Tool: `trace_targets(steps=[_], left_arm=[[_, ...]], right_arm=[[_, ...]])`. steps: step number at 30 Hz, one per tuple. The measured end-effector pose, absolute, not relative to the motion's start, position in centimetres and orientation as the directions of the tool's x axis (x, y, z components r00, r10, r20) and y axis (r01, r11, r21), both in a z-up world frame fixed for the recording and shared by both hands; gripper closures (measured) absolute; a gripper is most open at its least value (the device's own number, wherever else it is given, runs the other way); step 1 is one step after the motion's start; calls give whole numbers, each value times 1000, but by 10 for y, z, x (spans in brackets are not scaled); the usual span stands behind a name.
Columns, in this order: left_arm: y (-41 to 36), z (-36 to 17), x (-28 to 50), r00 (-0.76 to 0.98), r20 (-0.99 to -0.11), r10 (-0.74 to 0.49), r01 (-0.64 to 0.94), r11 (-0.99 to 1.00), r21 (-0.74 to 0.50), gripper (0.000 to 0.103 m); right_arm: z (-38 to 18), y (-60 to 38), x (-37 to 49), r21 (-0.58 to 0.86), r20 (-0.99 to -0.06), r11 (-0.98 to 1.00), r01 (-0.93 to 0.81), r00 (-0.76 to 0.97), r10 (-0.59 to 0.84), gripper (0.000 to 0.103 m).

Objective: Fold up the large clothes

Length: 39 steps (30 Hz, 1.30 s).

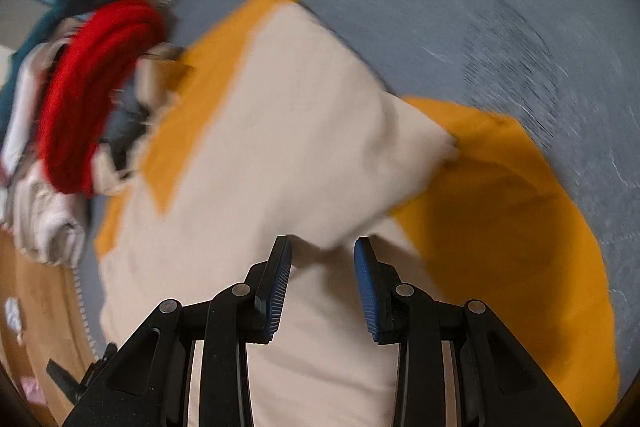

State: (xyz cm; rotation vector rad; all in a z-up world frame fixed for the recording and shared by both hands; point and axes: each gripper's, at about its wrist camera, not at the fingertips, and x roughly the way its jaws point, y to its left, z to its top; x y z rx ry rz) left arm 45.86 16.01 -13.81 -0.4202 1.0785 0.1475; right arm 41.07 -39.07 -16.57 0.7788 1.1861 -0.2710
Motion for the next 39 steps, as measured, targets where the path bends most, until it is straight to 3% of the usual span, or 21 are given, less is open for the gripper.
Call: trace_targets(steps=[2,4,6,10,14,18,22,27,31,36,39], left_arm=[[159,-120,450,516,-855,58,-363,918,-157,82],[152,-101,445,578,-808,114,-353,928,-121,83],[140,-100,447,597,-798,87,-288,951,-112,83],[114,-136,454,516,-856,14,-147,986,-73,82],[107,-154,458,473,-880,53,-130,991,-11,81],[100,-136,455,512,-854,91,-128,991,29,80],[97,-108,444,559,-825,79,-117,993,15,80],[86,-61,420,631,-774,50,-81,997,-2,80],[73,-30,397,688,-724,40,-52,999,5,71],[54,-7,374,757,-653,31,-27,1000,17,64],[41,2,371,782,-624,11,-17,1000,-3,64]], right_arm=[[-150,-396,404,373,-905,711,596,404,136,69],[-125,-391,401,341,-890,742,577,453,57,69],[-98,-376,403,340,-846,794,504,533,24,69],[-90,-344,424,306,-802,896,321,595,61,69],[-137,-333,446,218,-874,935,279,482,60,69],[-155,-336,448,158,-906,947,280,423,26,69],[-117,-331,435,127,-877,959,255,480,-11,68],[-28,-306,394,71,-794,987,147,607,-33,68],[32,-290,346,121,-728,987,108,685,14,68],[45,-273,313,121,-665,992,32,745,57,66],[33,-282,318,150,-674,988,41,735,71,66]])
